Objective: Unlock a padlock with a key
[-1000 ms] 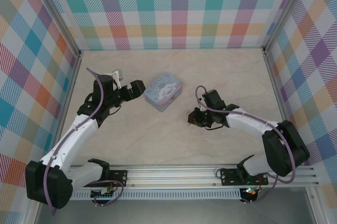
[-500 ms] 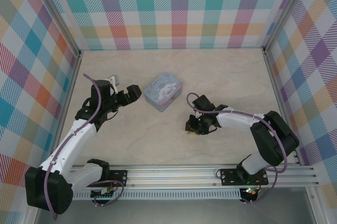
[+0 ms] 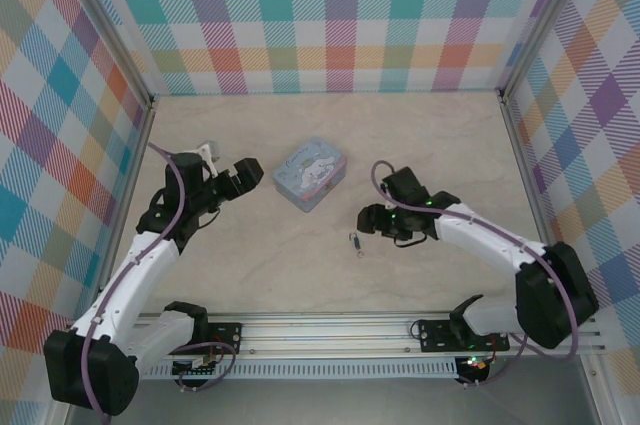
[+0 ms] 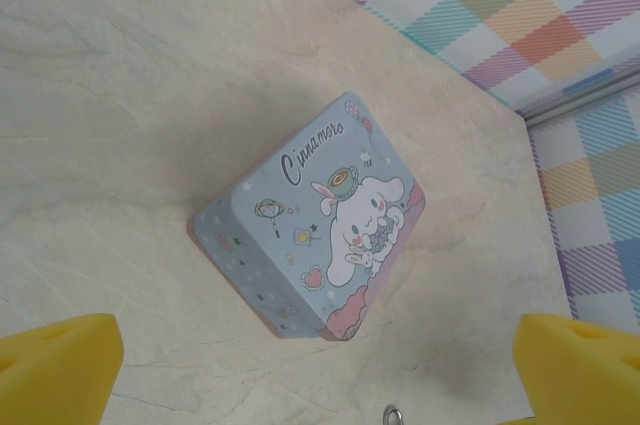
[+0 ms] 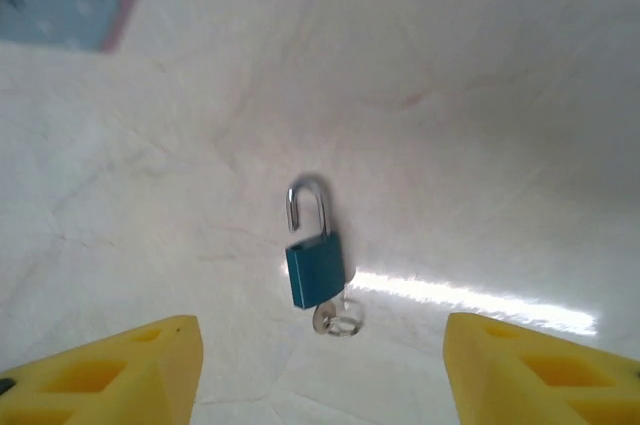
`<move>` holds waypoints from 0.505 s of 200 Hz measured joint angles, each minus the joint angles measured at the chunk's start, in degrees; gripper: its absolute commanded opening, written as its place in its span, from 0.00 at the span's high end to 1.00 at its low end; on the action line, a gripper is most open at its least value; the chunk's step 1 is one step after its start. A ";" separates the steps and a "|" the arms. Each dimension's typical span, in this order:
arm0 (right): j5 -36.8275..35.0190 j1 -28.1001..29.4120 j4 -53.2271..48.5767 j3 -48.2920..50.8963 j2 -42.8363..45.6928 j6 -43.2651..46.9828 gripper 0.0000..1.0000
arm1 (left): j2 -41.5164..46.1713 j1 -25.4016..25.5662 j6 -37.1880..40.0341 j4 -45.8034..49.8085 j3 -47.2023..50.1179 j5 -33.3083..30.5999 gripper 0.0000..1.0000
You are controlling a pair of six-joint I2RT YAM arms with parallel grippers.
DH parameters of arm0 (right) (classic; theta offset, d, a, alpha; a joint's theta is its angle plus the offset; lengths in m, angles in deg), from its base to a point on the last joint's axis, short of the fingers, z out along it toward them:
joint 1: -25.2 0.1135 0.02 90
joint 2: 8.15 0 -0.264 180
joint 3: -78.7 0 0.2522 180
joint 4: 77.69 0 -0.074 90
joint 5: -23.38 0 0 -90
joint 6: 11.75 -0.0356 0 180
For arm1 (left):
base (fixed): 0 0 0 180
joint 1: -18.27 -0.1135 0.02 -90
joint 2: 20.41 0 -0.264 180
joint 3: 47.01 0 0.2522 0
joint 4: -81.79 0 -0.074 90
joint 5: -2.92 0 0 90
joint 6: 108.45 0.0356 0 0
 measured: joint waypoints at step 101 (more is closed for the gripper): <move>-20.00 -17.81 16.65 11.13 10.62 25.94 0.00 | 2.36 -7.61 5.92 -7.54 15.19 -20.79 0.00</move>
